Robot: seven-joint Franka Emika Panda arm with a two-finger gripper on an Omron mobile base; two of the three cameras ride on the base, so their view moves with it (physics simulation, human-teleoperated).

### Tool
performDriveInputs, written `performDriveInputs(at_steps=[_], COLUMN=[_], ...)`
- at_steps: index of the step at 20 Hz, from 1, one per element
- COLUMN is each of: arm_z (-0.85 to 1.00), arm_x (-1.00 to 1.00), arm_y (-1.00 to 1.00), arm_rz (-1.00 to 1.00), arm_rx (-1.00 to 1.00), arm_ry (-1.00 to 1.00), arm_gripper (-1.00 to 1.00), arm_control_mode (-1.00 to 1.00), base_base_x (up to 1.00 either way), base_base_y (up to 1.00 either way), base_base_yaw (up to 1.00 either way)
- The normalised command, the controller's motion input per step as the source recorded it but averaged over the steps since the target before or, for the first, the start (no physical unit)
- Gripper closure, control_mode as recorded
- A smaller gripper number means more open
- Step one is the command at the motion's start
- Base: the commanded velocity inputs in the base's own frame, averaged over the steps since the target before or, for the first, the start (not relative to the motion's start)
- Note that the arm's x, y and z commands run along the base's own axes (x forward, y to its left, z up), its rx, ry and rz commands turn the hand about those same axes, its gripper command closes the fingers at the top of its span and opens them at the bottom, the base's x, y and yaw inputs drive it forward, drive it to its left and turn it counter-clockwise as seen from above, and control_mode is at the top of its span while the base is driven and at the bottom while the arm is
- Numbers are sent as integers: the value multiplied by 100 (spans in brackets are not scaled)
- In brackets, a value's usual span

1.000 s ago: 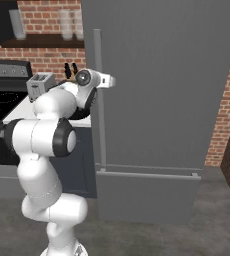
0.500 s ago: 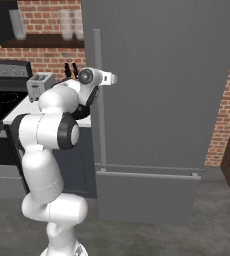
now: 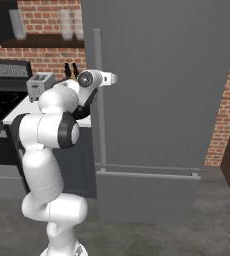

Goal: Grab a lemon wedge from the fridge and one ice cube from the ice bowl, and put them in the glass of lemonade.

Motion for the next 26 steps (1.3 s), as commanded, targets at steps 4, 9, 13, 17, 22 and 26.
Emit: performDriveInputs(at_steps=[4, 9, 13, 17, 22, 26], arm_z=[-20, -20, 0, 0, 0, 0], arm_x=[57, 46, 22, -4, -60, -91], arm_y=[0, 0, 0, -3, -15, -41], arm_rz=[0, 0, 0, 0, 0, 0], arm_rx=[0, 0, 0, 0, 0, 0], arm_ry=[0, -1, 0, 5, 1, 4], arm_gripper=[-100, 100, 100, 100, 100, 100], arm_control_mode=[-100, -100, -100, -100, -100, -100], base_base_x=[0, 0, 0, 0, 0, 0], base_base_y=[0, 0, 0, 0, 0, 0], base_base_yaw=[0, 0, 0, 0, 0, 0])
